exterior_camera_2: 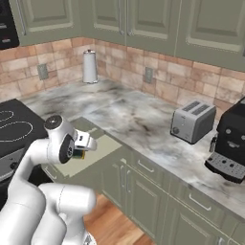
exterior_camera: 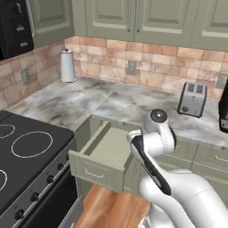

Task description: Restock the sink supplies by placing the sponge and soap dispenser on the counter and next to the sink. Make sure the soap dispenser is upright.

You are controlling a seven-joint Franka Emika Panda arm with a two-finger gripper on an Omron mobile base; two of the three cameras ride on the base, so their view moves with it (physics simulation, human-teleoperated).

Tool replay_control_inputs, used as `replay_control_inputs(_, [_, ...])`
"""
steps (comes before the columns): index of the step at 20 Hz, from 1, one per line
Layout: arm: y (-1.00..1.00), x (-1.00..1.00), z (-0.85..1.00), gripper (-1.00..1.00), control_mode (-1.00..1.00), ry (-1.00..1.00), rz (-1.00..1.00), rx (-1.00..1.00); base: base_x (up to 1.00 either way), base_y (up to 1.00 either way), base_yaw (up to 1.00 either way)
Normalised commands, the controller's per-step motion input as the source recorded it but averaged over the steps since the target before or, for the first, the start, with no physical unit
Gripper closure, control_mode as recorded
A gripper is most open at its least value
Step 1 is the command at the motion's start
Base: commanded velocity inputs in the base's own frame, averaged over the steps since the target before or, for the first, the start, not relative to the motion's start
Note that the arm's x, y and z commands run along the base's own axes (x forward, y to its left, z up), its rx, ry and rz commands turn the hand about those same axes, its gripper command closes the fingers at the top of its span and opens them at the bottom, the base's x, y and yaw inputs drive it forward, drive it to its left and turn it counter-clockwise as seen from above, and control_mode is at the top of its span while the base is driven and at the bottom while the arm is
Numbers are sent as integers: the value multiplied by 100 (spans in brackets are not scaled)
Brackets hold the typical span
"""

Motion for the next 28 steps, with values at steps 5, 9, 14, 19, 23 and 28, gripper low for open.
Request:
replay_control_inputs(5, [0,0,0,100,100,0,0,0,-43,-100,-39])
replay_control_inputs(9, [0,0,0,100,100,0,0,0,-16,-100,-47])
replay_control_inputs(14, [0,0,0,100,100,0,0,0,15,-100,-44])
replay_control_inputs(19, [0,0,0,100,100,0,0,0,47,-97,-39])
replay_control_inputs(23, [0,0,0,100,100,0,0,0,57,-85,-31])
replay_control_inputs(28, [0,0,0,100,100,0,0,0,-9,-50,-29])
